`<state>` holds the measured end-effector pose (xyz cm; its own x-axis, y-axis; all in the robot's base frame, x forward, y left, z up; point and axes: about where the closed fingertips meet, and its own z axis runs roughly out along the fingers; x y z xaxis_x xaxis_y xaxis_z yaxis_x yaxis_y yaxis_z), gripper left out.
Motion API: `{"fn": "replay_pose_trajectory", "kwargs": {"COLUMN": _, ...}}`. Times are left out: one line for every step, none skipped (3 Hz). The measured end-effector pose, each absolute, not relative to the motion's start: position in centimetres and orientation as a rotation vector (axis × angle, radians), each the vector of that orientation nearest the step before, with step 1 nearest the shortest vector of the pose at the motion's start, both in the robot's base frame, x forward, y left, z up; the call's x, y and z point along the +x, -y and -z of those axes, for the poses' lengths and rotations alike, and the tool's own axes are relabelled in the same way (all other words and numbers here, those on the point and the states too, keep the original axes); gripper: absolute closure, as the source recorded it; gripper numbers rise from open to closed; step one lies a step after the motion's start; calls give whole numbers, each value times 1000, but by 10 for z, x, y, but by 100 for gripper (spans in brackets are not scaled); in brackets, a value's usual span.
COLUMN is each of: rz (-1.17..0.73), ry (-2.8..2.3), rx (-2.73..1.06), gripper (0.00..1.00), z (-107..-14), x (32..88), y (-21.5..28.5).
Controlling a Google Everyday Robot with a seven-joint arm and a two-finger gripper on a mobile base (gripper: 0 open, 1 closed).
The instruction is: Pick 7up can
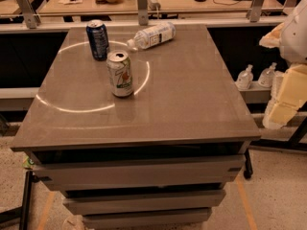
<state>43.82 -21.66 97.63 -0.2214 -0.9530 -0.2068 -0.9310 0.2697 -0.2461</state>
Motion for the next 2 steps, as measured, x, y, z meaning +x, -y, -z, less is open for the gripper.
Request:
{"fn": "replay_pose_trajectory", "kwargs": {"rz": 108, "ry": -2224, "rx": -1734, "gripper": 0, "z": -977, "x": 439, "y": 210}}
{"fn": "replay_pose_trajectory", "kwargs": {"rz": -5, "ry": -2122, "rx": -1771, "gripper": 0, "z": -977, "x": 453, "y": 174}}
